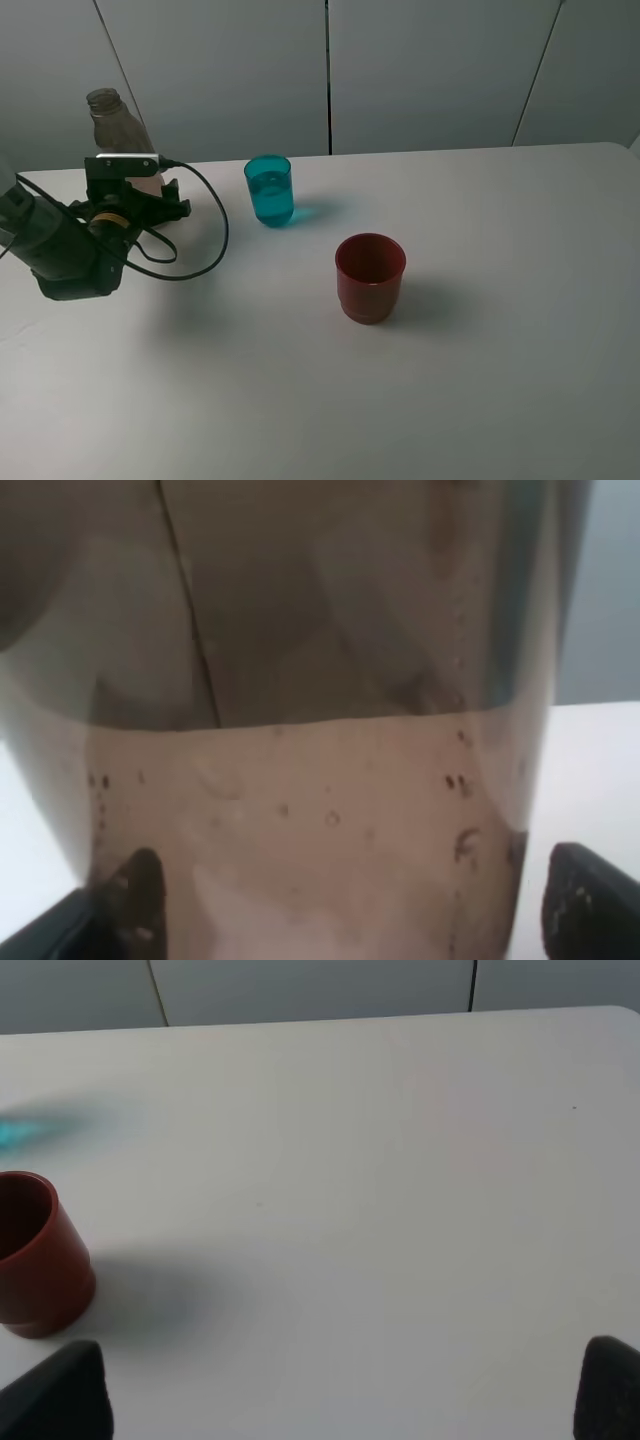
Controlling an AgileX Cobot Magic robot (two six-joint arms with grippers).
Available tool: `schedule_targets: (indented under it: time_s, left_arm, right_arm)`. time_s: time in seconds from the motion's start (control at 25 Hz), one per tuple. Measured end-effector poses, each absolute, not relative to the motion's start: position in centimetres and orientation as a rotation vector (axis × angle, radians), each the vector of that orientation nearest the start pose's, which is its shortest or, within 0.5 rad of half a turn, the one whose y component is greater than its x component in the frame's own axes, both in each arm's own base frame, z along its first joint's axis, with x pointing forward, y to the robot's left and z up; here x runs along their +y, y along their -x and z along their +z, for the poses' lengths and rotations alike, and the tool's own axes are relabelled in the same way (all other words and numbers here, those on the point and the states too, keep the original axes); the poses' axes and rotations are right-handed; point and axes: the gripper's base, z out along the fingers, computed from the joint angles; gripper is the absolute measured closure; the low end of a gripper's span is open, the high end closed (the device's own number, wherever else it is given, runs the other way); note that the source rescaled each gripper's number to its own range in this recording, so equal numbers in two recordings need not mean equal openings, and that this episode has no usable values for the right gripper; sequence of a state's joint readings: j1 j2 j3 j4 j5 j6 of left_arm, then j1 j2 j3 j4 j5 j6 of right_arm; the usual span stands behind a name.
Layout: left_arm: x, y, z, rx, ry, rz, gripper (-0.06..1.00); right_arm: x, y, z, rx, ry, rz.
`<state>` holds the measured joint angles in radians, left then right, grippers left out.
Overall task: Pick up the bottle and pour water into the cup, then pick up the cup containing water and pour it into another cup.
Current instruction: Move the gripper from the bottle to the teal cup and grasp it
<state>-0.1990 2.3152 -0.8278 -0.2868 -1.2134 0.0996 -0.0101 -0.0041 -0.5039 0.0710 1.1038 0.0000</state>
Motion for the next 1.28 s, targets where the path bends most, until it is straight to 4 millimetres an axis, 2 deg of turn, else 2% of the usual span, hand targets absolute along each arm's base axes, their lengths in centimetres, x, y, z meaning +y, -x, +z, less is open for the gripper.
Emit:
schedule_targets:
  time_s: [0.72,0.96,1.28]
  left_arm:
    - [-4.3,-30.8,9.2,1.782,-0.032,0.052,0.00]
    - [-5.4,-28.5,10.7,1.773,-0.083,0.011,0.00]
    - [-8.5,-27.1,11.4,1.746,-0.258,-0.126,0.00]
  right_arm:
    - [0.6,0.8,27.5,2.078,-0.005,0.079]
    - [0.6,0.8,27.5,2.078,-0.005,0.079]
    - [0.6,0.8,27.5,2.078,-0.005,0.079]
